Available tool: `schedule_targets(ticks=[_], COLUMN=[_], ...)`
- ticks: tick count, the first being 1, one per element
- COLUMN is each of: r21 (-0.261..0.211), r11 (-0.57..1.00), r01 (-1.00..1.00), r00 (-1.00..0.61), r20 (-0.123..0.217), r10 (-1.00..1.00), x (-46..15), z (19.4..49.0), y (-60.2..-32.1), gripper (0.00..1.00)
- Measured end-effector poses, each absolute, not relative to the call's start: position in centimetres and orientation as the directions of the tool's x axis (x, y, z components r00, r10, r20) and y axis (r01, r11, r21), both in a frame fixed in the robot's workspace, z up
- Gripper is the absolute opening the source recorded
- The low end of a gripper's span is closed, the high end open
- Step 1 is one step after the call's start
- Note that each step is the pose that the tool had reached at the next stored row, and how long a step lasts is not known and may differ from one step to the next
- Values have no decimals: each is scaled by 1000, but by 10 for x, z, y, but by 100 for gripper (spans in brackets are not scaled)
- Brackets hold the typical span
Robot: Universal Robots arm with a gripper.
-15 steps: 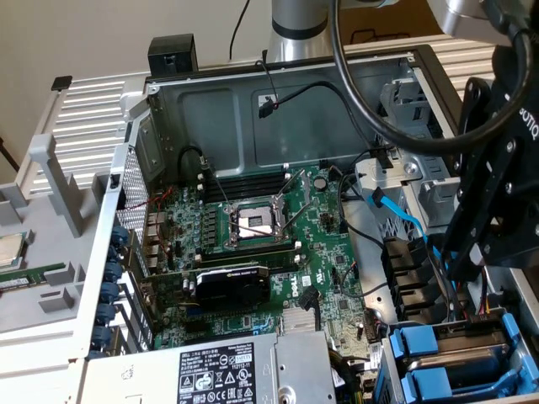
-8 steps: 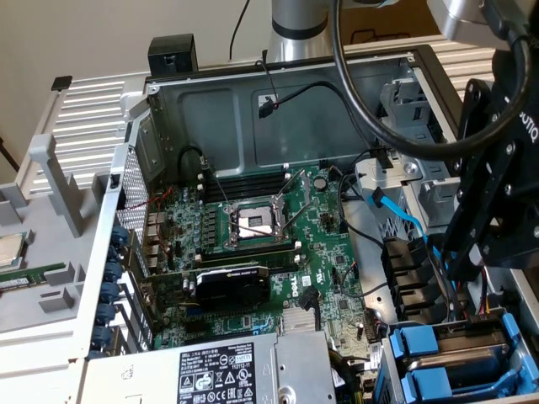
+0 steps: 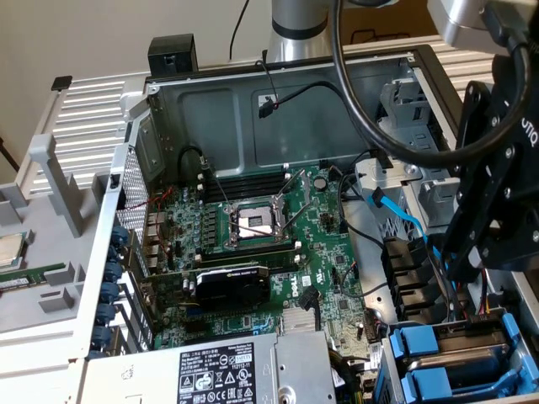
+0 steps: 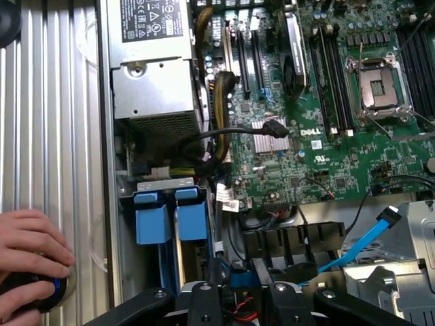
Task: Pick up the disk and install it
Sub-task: 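Insert the first disk wire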
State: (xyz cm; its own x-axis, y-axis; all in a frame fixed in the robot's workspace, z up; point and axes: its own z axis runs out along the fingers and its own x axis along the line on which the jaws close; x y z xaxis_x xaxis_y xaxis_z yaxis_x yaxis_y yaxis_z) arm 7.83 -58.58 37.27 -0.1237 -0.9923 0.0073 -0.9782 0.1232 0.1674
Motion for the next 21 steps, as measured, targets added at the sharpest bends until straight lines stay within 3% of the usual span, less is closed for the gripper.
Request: schedule_targets(ticks=[21], r21=[169], r11=[124], r01=[-978], r00=[-126], r20=[-2], r10=[-992], x=[78], z=[370], y=[-587], gripper=[31])
